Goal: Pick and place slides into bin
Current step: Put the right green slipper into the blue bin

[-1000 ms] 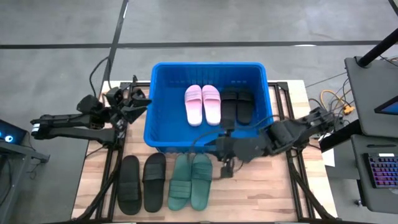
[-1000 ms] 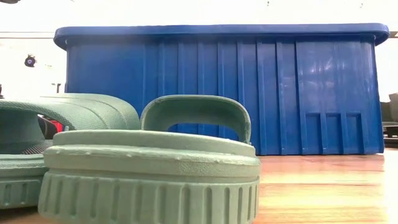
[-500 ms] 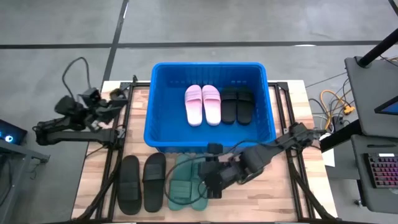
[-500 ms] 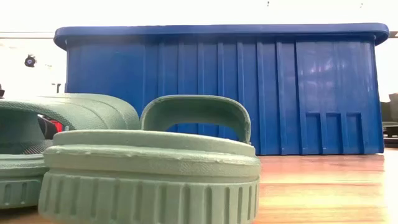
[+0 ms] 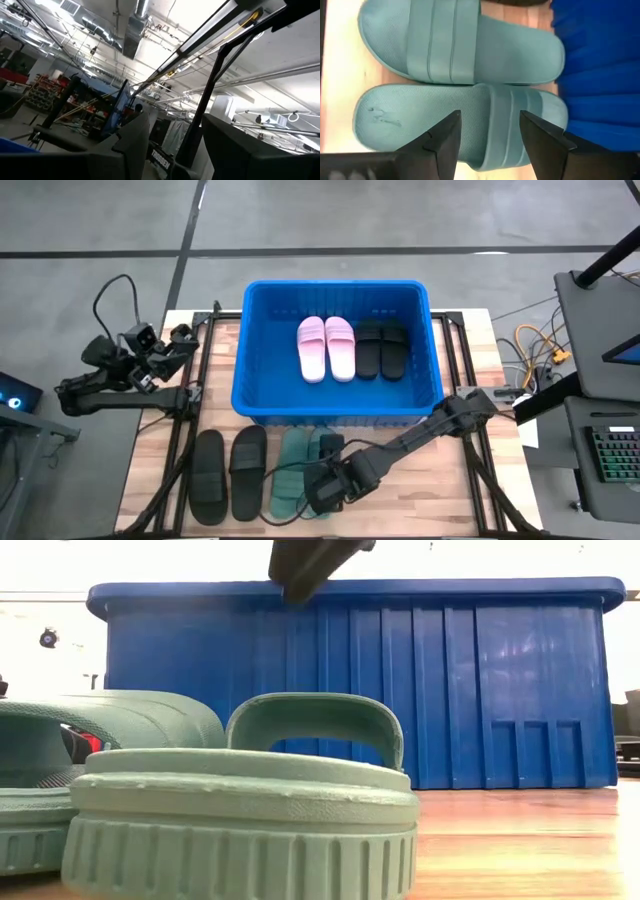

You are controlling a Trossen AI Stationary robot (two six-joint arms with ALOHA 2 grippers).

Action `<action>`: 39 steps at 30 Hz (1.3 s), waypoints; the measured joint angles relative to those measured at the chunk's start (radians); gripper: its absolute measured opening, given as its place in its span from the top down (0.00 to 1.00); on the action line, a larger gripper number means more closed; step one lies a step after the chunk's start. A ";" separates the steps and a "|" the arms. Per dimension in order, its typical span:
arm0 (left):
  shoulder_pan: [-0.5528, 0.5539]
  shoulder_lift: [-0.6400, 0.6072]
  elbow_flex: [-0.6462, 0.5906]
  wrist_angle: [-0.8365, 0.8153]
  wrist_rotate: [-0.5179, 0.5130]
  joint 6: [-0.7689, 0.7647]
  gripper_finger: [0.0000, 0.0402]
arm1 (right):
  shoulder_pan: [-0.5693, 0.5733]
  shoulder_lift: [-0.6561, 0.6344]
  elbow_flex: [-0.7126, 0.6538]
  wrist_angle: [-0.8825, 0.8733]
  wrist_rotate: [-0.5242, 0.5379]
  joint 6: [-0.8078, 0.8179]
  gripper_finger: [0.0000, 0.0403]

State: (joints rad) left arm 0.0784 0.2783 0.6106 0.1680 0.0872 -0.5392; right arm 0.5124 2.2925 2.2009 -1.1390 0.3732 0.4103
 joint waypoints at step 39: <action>0.000 -0.033 -0.015 -0.006 -0.001 0.001 0.58 | 0.000 0.081 -0.149 -0.002 0.237 0.049 0.53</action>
State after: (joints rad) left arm 0.0784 0.2451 0.5953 0.1619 0.0864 -0.5381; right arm 0.5125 2.3737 2.0515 -1.1406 0.6100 0.4591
